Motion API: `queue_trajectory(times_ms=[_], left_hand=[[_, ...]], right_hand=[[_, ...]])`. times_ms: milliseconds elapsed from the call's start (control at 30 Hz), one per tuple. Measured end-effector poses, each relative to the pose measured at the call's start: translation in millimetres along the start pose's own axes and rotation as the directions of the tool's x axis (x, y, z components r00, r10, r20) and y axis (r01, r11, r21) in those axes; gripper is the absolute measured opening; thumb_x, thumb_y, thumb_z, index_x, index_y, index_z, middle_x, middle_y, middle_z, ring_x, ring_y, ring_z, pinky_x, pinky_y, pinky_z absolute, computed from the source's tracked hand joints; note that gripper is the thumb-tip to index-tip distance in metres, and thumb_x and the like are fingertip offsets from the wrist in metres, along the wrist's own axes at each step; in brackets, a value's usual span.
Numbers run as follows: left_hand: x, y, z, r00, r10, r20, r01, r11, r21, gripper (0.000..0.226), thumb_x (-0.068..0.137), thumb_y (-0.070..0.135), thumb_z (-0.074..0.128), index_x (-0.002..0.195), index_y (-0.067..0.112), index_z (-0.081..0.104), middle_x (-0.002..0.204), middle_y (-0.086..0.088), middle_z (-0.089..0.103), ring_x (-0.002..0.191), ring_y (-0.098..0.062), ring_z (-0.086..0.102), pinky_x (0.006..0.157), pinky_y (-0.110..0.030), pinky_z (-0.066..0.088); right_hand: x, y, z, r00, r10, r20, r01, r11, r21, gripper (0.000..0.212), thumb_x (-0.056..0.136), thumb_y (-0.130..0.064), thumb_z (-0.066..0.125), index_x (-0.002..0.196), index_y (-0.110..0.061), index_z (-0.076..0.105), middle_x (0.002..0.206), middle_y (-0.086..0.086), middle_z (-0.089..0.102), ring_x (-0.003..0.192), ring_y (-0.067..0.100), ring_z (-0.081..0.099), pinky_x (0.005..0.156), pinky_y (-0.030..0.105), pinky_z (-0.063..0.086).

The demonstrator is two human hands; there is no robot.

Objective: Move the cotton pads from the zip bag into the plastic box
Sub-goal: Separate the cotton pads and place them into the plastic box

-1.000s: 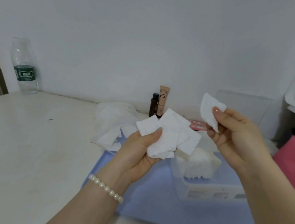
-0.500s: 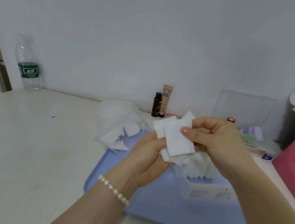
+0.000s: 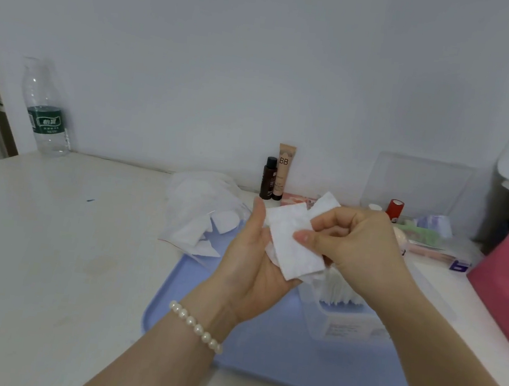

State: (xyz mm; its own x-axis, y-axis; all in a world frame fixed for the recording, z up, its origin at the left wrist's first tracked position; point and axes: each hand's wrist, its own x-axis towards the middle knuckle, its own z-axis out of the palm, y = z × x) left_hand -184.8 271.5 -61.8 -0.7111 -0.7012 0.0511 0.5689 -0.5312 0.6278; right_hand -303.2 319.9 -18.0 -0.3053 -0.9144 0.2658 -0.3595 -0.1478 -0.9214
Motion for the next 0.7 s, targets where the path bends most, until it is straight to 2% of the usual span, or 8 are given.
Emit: queue_trajectory(times_ms=[67, 133, 200, 300, 367, 467, 567, 700], left_hand=[[-2.3, 0.4, 1.6, 0.998, 0.005, 0.062, -0.01, 0.997, 0.08, 0.061, 0.087, 0.053, 0.042, 0.122, 0.006, 0.059, 0.122, -0.017, 0.062, 0.108, -0.025, 0.062, 0.093, -0.035, 0.049], [-1.3, -2.3, -2.3, 0.99, 0.014, 0.138, -0.039, 0.983, 0.18, 0.041, 0.083, 0.018, 0.056, 0.121, 0.005, 0.058, 0.118, -0.013, 0.065, 0.104, -0.022, 0.063, 0.087, -0.033, 0.052], [-0.3, -2.8, -6.9, 0.985, 0.022, 0.169, -0.055, 0.979, 0.194, 0.043, 0.077, -0.003, 0.05, 0.12, 0.001, 0.055, 0.109, -0.012, 0.067, 0.098, -0.022, 0.066, 0.083, -0.032, 0.055], [-1.6, 0.2, -9.4, 0.977, 0.021, 0.213, -0.06, 0.982, 0.177, 0.047, 0.076, -0.013, 0.044, 0.121, -0.003, 0.052, 0.107, -0.016, 0.066, 0.098, -0.024, 0.066, 0.084, -0.034, 0.055], [-2.0, 2.2, -10.7, 0.976, 0.021, 0.217, -0.066, 0.977, 0.202, 0.046, 0.074, -0.017, 0.042, 0.118, -0.003, 0.053, 0.102, -0.015, 0.068, 0.095, -0.023, 0.067, 0.08, -0.032, 0.056], [-1.4, 0.8, -12.7, 0.977, 0.009, 0.215, -0.064, 0.966, 0.249, 0.049, 0.07, -0.02, 0.043, 0.116, -0.004, 0.054, 0.1, -0.014, 0.067, 0.094, -0.023, 0.066, 0.081, -0.032, 0.055], [-1.5, 0.6, -13.3, 0.976, 0.012, 0.218, -0.069, 0.965, 0.255, 0.05, 0.069, -0.021, 0.042, 0.114, -0.004, 0.055, 0.099, -0.015, 0.067, 0.093, -0.023, 0.066, 0.083, -0.033, 0.055], [-0.4, 0.4, -13.6, 0.979, 0.001, 0.204, -0.053, 0.967, 0.249, 0.051, 0.069, -0.021, 0.041, 0.116, -0.006, 0.054, 0.102, -0.017, 0.067, 0.096, -0.026, 0.066, 0.082, -0.033, 0.055]], right_hand=[[1.2, 3.2, 1.1, 1.0, -0.027, -0.002, 0.027, 0.997, -0.065, 0.022, 0.066, -0.006, 0.081, 0.062, -0.019, 0.065, 0.05, -0.004, 0.063, 0.051, 0.007, 0.059, 0.052, 0.022, 0.048], [1.6, 6.2, 1.9, 0.997, -0.071, 0.009, 0.072, 0.99, -0.121, 0.021, 0.067, -0.006, 0.08, 0.067, -0.02, 0.064, 0.052, 0.0, 0.058, 0.05, 0.006, 0.052, 0.055, 0.024, 0.044], [0.6, 7.8, 1.7, 0.985, -0.165, 0.047, 0.172, 0.952, -0.251, 0.022, 0.072, -0.007, 0.076, 0.079, -0.024, 0.064, 0.058, -0.005, 0.05, 0.051, 0.002, 0.043, 0.058, 0.023, 0.038], [-1.5, 6.2, 0.8, 0.924, -0.325, 0.202, 0.383, 0.789, -0.48, 0.028, 0.082, -0.013, 0.066, 0.106, -0.028, 0.065, 0.075, -0.013, 0.044, 0.067, 0.0, 0.042, 0.064, 0.017, 0.034], [-0.4, 5.8, -0.1, 0.91, -0.314, 0.271, 0.414, 0.737, -0.534, 0.029, 0.087, -0.018, 0.061, 0.113, -0.028, 0.062, 0.085, -0.013, 0.043, 0.075, -0.002, 0.041, 0.066, 0.009, 0.031], [-1.3, 4.8, -2.2, 0.914, -0.273, 0.301, 0.401, 0.728, -0.557, 0.02, 0.085, -0.021, 0.063, 0.101, -0.03, 0.056, 0.083, -0.018, 0.039, 0.073, -0.005, 0.039, 0.064, 0.013, 0.03], [-1.9, 2.9, -6.7, 0.917, -0.272, 0.292, 0.391, 0.763, -0.516, 0.022, 0.078, -0.018, 0.071, 0.078, -0.029, 0.052, 0.079, -0.012, 0.042, 0.066, 0.0, 0.04, 0.064, 0.019, 0.032], [0.7, 2.3, -9.9, 0.928, -0.219, 0.301, 0.341, 0.823, -0.453, 0.017, 0.07, -0.016, 0.078, 0.073, -0.022, 0.063, 0.077, -0.009, 0.047, 0.06, -0.001, 0.043, 0.063, 0.02, 0.032]])
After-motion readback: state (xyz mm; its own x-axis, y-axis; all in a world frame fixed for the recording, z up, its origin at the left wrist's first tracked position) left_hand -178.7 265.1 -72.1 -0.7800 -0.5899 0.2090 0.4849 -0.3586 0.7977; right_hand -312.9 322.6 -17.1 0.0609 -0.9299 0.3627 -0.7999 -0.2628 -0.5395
